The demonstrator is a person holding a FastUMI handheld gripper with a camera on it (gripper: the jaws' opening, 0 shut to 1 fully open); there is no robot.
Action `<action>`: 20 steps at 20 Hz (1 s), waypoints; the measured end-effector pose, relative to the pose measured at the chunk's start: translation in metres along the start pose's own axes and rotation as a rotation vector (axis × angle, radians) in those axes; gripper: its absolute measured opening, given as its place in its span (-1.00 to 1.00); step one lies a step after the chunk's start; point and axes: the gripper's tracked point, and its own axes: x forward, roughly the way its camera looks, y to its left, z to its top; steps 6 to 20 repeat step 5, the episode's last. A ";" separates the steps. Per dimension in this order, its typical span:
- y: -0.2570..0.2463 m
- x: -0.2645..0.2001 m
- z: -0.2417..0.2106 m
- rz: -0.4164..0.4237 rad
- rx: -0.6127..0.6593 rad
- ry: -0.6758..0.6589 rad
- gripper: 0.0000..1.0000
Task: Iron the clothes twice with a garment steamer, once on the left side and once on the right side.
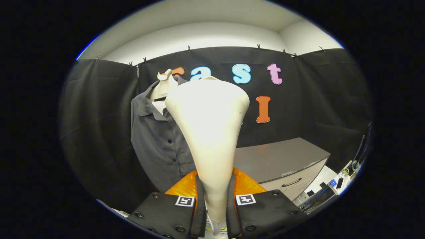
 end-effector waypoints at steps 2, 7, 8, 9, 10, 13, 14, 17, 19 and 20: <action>-0.006 -0.011 0.007 -0.010 -0.007 -0.028 -0.37; -0.016 -0.013 0.005 -0.020 0.006 -0.026 -0.37; -0.016 -0.013 0.005 -0.020 0.006 -0.026 -0.37; -0.016 -0.013 0.005 -0.020 0.006 -0.026 -0.37; -0.016 -0.013 0.005 -0.020 0.006 -0.026 -0.37; -0.016 -0.013 0.005 -0.020 0.006 -0.026 -0.37; -0.016 -0.013 0.005 -0.020 0.006 -0.026 -0.37; -0.016 -0.013 0.005 -0.020 0.006 -0.026 -0.37; -0.016 -0.013 0.005 -0.020 0.006 -0.026 -0.37; -0.016 -0.013 0.005 -0.020 0.006 -0.026 -0.37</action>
